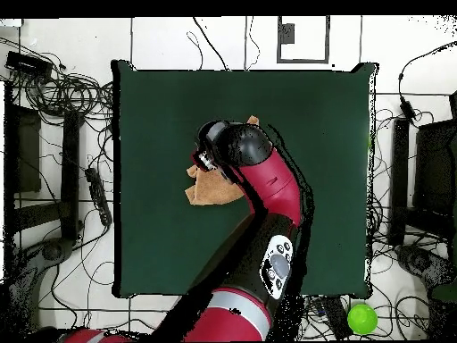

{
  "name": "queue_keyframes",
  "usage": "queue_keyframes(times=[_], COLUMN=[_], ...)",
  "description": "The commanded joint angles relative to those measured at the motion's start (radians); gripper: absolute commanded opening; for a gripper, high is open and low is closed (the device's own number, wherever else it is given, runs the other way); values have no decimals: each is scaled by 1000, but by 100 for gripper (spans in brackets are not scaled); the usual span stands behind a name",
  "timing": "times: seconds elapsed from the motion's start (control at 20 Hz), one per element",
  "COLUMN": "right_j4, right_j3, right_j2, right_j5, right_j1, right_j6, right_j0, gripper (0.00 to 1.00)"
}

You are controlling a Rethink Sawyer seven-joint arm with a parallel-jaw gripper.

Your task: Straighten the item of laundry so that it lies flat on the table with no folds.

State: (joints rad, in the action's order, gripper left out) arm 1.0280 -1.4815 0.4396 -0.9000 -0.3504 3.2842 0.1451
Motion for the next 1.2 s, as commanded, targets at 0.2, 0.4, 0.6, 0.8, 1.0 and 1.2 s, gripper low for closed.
queue_keyframes(times=[0.2, 0.4, 0.6, 0.8, 1.0, 1.2], right_j4=[-104, -125, -146, -168, -188, -200], right_j3=[-96, -117, -135, -157, -166, -172], right_j2=[-130, -127, -122, -112, -100, -103], right_j5=[-81, -22, 26, 49, 69, 110], right_j1=[78, 95, 106, 99, 104, 112], right_j6=[168, 139, 123, 113, 119, 115], right_j0=[29, 32, 34, 36, 40, 40], gripper=[100, 100, 100, 100, 100, 100])
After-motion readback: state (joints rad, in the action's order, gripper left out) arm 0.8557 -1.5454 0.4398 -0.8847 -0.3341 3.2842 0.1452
